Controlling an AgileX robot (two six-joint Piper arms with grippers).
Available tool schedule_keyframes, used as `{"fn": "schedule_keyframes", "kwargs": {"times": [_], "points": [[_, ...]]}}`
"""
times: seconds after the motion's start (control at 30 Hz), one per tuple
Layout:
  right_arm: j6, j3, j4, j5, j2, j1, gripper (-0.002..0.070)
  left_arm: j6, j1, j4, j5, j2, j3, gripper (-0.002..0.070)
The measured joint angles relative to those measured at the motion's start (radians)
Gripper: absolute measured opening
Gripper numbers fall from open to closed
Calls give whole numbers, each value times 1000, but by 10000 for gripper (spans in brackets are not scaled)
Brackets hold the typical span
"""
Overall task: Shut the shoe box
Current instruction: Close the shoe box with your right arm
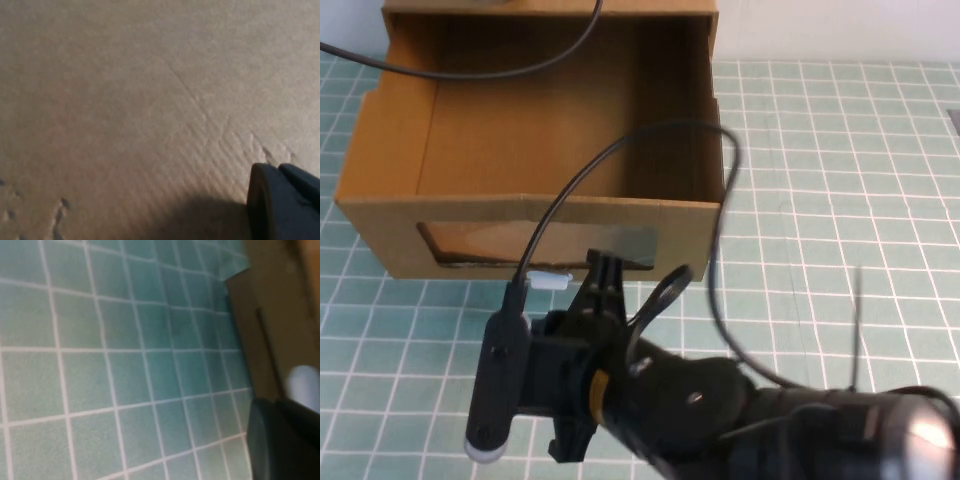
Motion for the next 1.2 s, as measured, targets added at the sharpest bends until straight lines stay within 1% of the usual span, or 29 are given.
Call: {"fn": "schedule_keyframes", "kwargs": {"times": [0.2,0.37,0.57,0.93,1.2], "points": [[154,0,-161,57,85,0,-14,0,0,0,0,0,0,-5],[203,-30,-200,124,136,-3,-14,0,0,0,0,0,0,-5],[213,-119,-203,128,192,-26,-14,0,0,-2,0,0,0,-5],[197,-256,-203,122,208,-116,-14,0,0,-4,2,0,0,-5],[191,-320,-198,3,254,-205,-14,0,0,-28,2,0,0,-5]]}}
